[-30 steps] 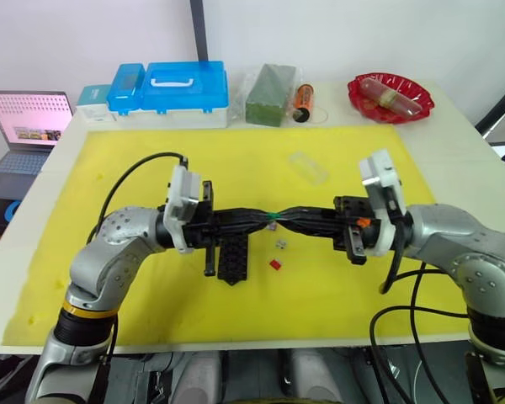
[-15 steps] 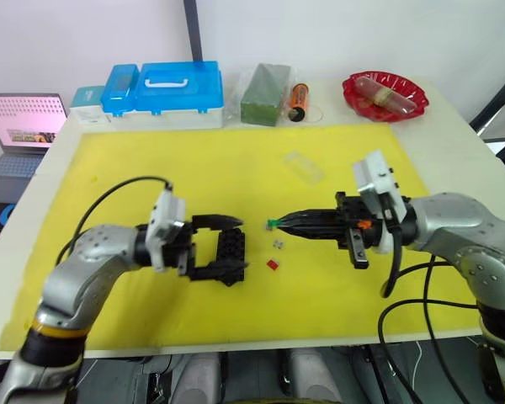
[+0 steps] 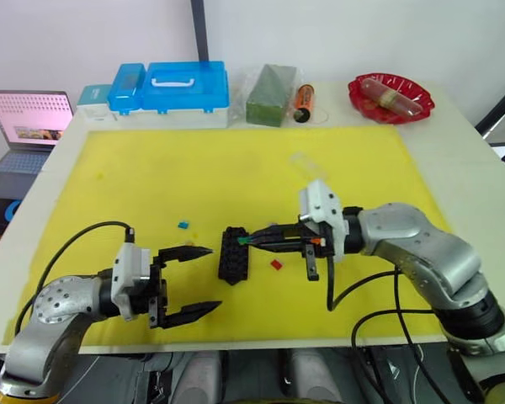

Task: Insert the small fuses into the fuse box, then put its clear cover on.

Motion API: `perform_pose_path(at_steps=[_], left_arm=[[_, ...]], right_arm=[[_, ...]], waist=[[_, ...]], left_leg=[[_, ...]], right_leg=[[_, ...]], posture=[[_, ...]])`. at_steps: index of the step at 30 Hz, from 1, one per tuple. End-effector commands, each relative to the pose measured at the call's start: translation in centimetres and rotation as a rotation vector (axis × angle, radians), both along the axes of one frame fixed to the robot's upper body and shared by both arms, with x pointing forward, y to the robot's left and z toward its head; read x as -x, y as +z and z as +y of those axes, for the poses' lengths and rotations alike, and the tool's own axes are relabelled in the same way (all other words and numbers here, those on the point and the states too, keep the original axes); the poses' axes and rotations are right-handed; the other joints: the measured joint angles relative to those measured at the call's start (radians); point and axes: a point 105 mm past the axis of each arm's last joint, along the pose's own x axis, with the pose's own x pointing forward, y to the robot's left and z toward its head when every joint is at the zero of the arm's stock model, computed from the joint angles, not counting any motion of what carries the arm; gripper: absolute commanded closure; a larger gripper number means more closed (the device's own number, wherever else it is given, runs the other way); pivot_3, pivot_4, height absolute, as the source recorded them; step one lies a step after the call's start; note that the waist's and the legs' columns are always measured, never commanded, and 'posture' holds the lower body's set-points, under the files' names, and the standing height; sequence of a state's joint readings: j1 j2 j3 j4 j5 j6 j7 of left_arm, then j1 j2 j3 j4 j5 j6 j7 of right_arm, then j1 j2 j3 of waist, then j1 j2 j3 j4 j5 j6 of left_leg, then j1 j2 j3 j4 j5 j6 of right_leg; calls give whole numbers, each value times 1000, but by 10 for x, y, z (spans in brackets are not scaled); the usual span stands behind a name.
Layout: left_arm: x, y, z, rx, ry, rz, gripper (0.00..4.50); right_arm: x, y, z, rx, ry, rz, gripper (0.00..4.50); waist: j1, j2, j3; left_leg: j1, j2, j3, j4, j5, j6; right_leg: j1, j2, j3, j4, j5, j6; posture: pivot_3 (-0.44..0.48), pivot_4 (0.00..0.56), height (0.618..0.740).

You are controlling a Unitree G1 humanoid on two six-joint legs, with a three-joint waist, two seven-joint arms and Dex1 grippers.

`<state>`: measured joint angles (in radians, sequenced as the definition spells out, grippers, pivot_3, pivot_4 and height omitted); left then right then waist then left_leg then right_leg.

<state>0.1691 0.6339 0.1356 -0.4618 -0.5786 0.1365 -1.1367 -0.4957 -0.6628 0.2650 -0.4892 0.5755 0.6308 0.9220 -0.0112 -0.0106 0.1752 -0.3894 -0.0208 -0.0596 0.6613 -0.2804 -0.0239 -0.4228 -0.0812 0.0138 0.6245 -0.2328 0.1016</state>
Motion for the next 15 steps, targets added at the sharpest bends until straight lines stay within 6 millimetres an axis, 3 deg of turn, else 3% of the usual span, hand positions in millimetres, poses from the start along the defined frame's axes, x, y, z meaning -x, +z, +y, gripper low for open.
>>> perform_pose_path(at_steps=[1, 8, 15], left_arm=[[-4, -1, 6, -5, 55, -53, 30], [-11, -15, 11, -10, 110, -69, 30], [-9, -20, 1, -2, 80, -73, 30]], right_arm=[[3, 2, 9, -14, 11, -52, 4500], [8, -6, 25, -11, 10, -51, 4500], [10, -13, 30, 15, -7, -61, 4500]], waist=[[0, 0, 0], [0, 0, 0], [0, 0, 0]], left_leg=[[0, 0, 0, 0, 0, 0], [0, 0, 0, 0, 0, 0], [0, 0, 0, 0, 0, 0]], right_leg=[[0, 0, 0, 0, 0, 0], [0, 0, 0, 0, 0, 0], [0, 0, 0, 0, 0, 0]], posture=[[0, 150, 740], [0, 150, 740], [0, 150, 740]])
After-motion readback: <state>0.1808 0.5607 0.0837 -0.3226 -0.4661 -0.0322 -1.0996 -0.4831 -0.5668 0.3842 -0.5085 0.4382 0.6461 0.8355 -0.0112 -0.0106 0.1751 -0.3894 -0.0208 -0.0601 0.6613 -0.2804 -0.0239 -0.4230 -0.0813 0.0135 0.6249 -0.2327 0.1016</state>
